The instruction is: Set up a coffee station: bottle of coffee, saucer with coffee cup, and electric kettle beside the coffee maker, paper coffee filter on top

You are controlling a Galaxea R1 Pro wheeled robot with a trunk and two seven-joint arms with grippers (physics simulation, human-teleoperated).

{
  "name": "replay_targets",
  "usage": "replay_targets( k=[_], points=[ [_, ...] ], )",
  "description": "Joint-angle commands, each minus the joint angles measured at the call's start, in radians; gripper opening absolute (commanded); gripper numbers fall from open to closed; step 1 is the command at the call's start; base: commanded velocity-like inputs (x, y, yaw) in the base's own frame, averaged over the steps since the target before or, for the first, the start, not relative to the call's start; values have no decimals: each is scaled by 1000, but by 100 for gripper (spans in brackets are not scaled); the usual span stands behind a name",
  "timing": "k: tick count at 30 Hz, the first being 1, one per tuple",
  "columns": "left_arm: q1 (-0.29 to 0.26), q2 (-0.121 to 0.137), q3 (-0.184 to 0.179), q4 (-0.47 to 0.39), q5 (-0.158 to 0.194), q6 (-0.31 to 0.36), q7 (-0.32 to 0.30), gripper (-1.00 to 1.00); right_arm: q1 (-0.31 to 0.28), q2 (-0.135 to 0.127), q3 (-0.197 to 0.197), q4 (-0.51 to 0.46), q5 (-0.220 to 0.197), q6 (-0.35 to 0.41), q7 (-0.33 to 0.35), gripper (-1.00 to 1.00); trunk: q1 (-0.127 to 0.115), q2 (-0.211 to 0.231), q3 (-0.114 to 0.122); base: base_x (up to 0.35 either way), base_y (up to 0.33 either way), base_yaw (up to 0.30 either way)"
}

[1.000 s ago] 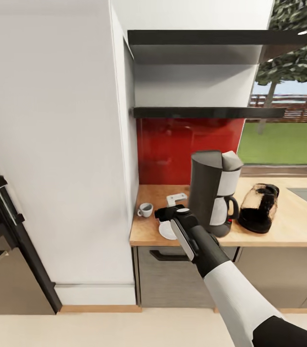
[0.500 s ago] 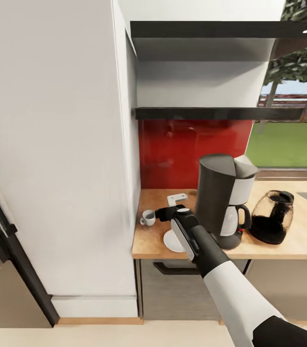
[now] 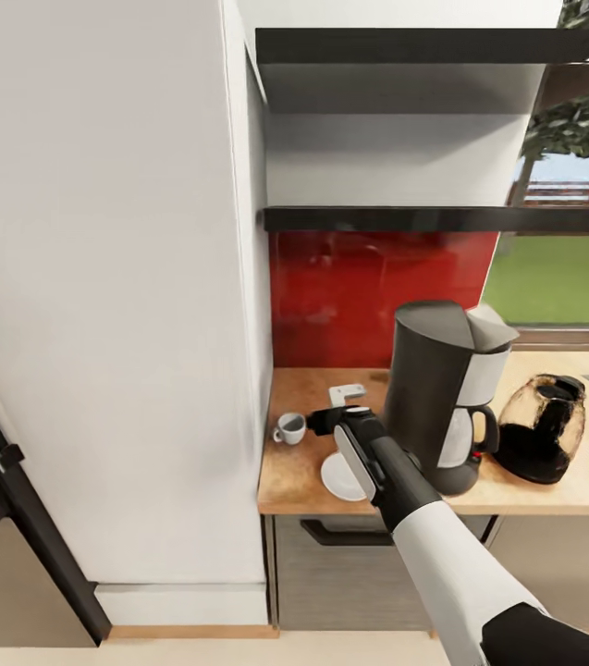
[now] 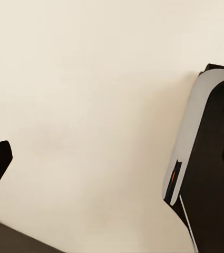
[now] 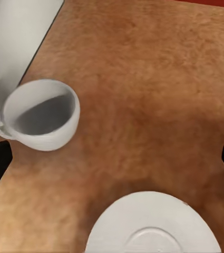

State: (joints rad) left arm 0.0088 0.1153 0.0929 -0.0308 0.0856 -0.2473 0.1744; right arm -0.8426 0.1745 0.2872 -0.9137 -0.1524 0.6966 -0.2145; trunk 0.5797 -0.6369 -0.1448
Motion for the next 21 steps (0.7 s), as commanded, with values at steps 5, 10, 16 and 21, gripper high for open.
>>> replay_targets(
  k=[5,10,16,21],
  points=[
    [2,1,5,-1,6,-1,-3,100,-1,0,4,2,-10,3,-8,100,1,-1,-1,256,166,0],
    [3,0,5,-1,6,-1,-3,100,-1,0,6,2,-12,2,-8,100,1,-1,-1,70,48,0],
    [3,-1,5,-1,6,-1,-3,100,-1,0,3,1,-11,3,-9,100,1,-1,-1,8,6,0],
    [3,-3,7,-1,6,-1,-3,100,-1,0,2,1,-9,3,-9,100,1,-1,-1,4,0,0]
  ],
)
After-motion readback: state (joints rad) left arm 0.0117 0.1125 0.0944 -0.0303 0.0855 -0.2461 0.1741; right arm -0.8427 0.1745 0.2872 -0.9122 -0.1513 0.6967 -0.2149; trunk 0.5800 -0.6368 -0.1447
